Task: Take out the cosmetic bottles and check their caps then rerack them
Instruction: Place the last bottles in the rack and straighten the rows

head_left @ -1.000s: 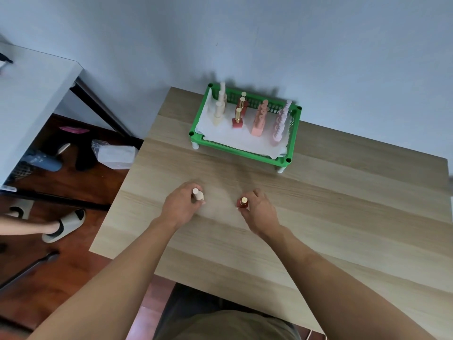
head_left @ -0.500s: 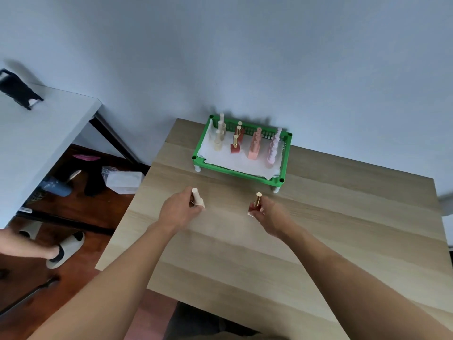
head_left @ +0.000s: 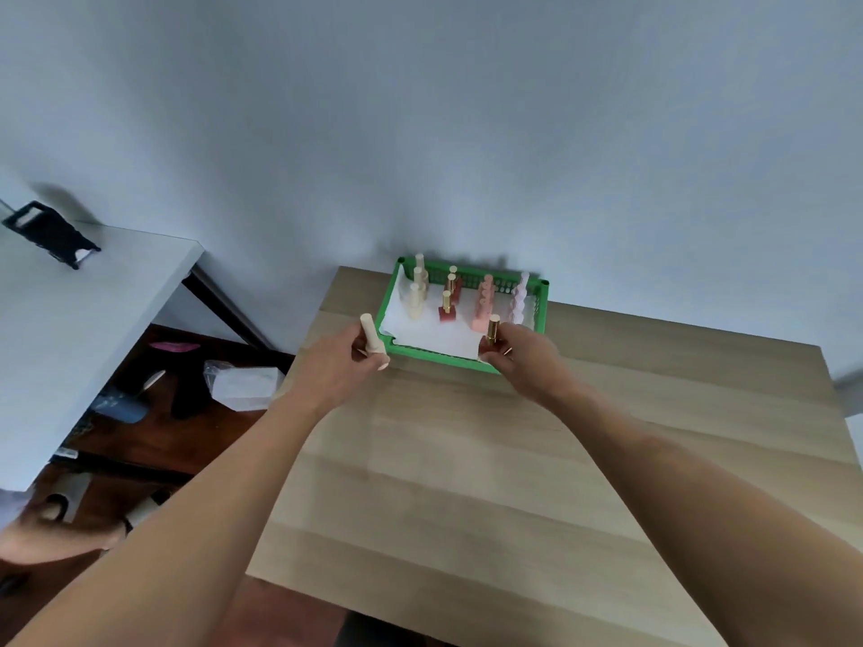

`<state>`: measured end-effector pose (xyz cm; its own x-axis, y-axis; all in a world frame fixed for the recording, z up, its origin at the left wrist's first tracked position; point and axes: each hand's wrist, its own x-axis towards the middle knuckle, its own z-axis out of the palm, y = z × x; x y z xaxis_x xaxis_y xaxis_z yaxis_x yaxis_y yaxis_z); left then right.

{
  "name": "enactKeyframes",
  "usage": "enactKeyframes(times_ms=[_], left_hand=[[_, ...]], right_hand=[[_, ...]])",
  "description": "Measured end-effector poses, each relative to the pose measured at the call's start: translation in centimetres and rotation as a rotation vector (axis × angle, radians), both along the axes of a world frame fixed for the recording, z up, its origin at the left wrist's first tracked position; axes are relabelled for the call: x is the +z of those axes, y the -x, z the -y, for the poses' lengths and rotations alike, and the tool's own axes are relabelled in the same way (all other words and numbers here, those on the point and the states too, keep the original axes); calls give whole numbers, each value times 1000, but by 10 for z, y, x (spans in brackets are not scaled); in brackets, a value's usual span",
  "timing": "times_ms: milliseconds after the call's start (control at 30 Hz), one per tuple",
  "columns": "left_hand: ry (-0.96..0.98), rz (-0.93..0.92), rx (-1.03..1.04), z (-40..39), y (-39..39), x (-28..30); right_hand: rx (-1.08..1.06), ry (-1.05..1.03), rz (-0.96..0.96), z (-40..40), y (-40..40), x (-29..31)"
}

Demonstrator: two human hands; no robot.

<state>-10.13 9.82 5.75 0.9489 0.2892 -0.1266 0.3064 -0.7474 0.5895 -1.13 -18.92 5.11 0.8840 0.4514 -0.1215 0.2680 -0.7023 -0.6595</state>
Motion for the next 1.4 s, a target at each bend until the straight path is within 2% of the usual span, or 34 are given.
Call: enactKeyframes(times_ms=[233, 567, 1133, 1400], left_hand=[[63, 61, -99, -4, -41, 3], [83, 78, -189, -22, -84, -18], [-86, -14, -278, -33, -127, -63], [-208, 62, -372, -32, -138, -72]], right_hand=[[-63, -13, 58, -19, -17, 12], [-144, -1, 3, -47, -32, 2], [-163, 206, 14, -93, -58, -45], [-136, 247, 28, -104, -62, -57]])
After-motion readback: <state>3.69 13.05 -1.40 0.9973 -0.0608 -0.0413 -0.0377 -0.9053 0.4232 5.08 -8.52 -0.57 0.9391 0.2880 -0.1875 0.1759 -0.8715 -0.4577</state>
